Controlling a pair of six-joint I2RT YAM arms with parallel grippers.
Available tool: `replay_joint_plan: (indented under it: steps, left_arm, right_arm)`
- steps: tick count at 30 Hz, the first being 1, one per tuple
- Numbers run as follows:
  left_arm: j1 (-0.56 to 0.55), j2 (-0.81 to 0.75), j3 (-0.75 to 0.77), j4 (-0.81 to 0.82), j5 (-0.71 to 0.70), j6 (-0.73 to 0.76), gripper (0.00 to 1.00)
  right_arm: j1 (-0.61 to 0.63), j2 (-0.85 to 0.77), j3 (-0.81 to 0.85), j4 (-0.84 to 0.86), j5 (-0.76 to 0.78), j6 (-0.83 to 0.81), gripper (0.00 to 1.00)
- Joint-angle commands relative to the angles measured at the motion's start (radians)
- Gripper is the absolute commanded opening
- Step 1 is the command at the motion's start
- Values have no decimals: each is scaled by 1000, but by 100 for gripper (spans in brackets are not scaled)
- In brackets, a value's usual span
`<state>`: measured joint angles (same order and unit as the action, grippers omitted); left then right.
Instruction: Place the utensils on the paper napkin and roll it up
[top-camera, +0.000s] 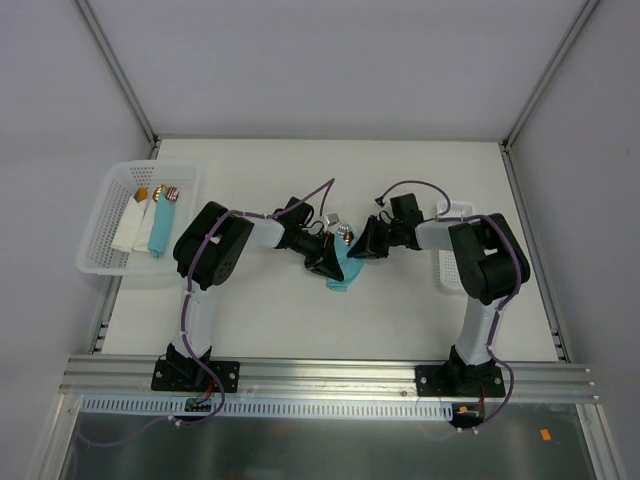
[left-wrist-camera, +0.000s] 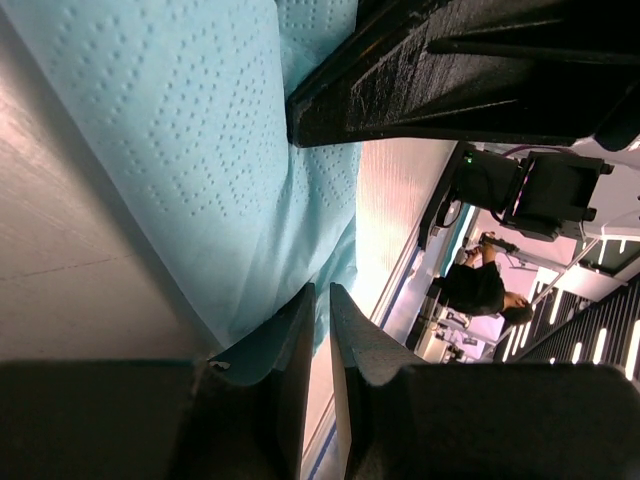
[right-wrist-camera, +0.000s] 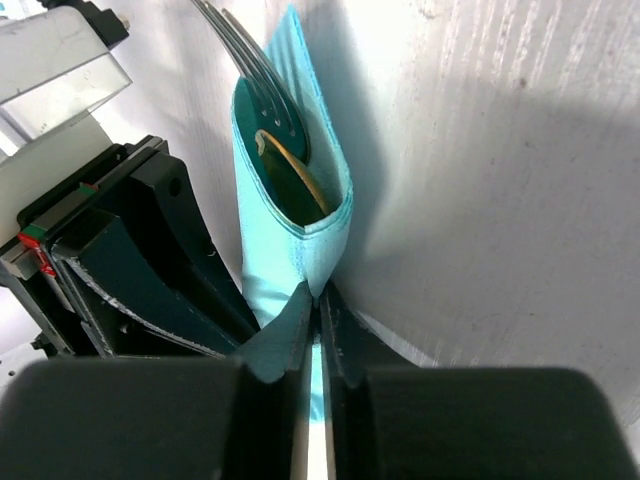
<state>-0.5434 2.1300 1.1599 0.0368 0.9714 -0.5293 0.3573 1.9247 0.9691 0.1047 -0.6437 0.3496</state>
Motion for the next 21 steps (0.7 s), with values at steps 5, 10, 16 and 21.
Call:
replay_joint_plan:
  steps: [5, 10, 16, 21]
  left_arm:
    - [3, 30, -8, -69, -105, 65, 16]
    - [20, -24, 0, -69, -92, 74, 25]
    - [71, -165, -9, -71, -62, 86, 44]
    - [135, -258, -55, -89, -51, 107, 51]
  right_arm:
    - [-14, 74, -93, -13, 90, -35, 0]
    - [-24, 54, -121, 59, 50, 6, 0]
    - [-35, 30, -164, 161, -2, 58, 0]
    - [-35, 13, -181, 248, -46, 120, 0]
